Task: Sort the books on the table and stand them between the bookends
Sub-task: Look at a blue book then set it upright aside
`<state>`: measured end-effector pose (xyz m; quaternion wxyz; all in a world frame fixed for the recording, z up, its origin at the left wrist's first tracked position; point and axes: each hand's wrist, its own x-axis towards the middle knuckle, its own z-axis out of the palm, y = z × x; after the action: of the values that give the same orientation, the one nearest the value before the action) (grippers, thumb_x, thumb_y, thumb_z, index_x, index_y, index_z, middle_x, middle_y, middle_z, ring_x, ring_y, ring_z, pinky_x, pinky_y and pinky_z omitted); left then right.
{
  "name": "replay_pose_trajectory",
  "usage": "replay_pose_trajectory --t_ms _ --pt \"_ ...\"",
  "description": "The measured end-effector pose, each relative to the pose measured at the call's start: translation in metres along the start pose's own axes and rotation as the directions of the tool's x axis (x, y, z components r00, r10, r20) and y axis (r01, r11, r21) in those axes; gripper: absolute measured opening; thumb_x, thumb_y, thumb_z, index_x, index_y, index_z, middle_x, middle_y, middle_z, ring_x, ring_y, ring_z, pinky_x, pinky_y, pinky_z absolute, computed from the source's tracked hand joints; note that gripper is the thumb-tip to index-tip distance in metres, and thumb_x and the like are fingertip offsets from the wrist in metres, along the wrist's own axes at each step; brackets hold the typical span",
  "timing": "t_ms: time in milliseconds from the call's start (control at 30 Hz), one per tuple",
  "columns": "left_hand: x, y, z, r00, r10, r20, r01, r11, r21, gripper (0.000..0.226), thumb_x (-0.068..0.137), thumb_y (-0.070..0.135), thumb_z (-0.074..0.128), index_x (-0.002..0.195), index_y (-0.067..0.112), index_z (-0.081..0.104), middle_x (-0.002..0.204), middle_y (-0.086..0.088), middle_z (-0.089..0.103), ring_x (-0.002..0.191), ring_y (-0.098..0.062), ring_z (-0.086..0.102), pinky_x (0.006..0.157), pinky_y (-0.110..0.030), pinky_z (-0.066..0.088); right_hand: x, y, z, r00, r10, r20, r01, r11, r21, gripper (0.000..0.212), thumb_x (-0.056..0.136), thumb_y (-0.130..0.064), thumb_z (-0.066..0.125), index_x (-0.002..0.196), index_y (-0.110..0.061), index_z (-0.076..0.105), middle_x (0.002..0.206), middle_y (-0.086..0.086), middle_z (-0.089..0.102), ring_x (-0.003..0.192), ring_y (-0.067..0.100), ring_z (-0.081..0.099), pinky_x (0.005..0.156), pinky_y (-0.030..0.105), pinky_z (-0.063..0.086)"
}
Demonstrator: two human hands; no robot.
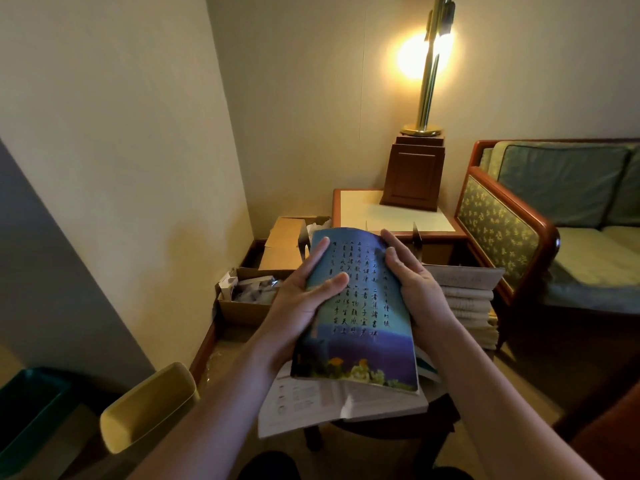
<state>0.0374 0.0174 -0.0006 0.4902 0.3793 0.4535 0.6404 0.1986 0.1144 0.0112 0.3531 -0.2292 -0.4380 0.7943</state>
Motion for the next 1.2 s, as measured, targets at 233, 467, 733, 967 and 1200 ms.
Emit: replay_pose_trajectory --t_ms 233,467,733,967,1200 --pt "0.008 0.001 -0.004 0.984 0.106 -0.144 -0.106 0.994 0.008 0.064 0.086 0.017 0.072 0.139 0.045 0.052 0.137 0.002 0.055 0.107 -0.015 0.07 0.073 -0.028 0.06 -0.012 0.015 0.005 0.999 -0.036 0.02 0.038 0.989 -0.145 0.044 0.099 -0.027 0.055 0.139 -0.045 0.052 0.13 0.003 0.058 0.105 0.024 0.071 0.078 0.041 0.062" --pt "0.036 -0.005 -0.011 0.978 0.161 -0.132 -0.152 0.985 0.08 0.066 0.087 0.011 0.071 0.141 0.042 0.049 0.136 0.002 0.057 0.108 -0.01 0.069 0.074 -0.024 0.059 0.013 0.022 -0.005 0.997 -0.076 0.023 0.077 0.995 -0.071 0.043 0.099 -0.025 0.055 0.138 -0.042 0.056 0.123 0.001 0.067 0.107 0.027 0.07 0.077 0.04 0.062" --pt "0.108 -0.023 -0.038 0.993 0.053 -0.109 -0.069 0.987 -0.148 0.06 0.09 0.015 0.064 0.139 0.048 0.051 0.142 0.0 0.054 0.116 -0.026 0.067 0.079 -0.037 0.06 0.098 0.03 -0.015 0.999 -0.025 0.04 0.025 1.0 0.009 0.045 0.096 -0.023 0.057 0.136 -0.042 0.057 0.128 0.005 0.067 0.113 0.033 0.067 0.082 0.045 0.061" --pt "0.135 0.0 -0.069 0.97 0.077 -0.229 -0.029 0.978 0.204 0.062 0.077 0.024 0.076 0.131 0.048 0.058 0.132 0.003 0.053 0.111 -0.02 0.065 0.073 -0.032 0.061 0.138 0.009 -0.021 0.993 -0.083 0.09 0.11 0.926 -0.361 0.057 0.095 -0.016 0.06 0.145 -0.041 0.046 0.128 -0.011 0.063 0.113 0.017 0.067 0.085 0.037 0.059" --pt "0.14 0.077 -0.094 0.998 -0.047 -0.043 0.061 0.888 0.456 0.038 0.073 0.016 0.075 0.11 0.026 0.075 0.114 0.001 0.071 0.099 -0.025 0.068 0.069 -0.03 0.059 0.125 -0.01 -0.014 0.974 -0.02 0.228 0.153 0.797 -0.584 0.054 0.1 -0.016 0.054 0.144 -0.046 0.043 0.123 -0.011 0.059 0.105 0.009 0.068 0.079 0.029 0.059"
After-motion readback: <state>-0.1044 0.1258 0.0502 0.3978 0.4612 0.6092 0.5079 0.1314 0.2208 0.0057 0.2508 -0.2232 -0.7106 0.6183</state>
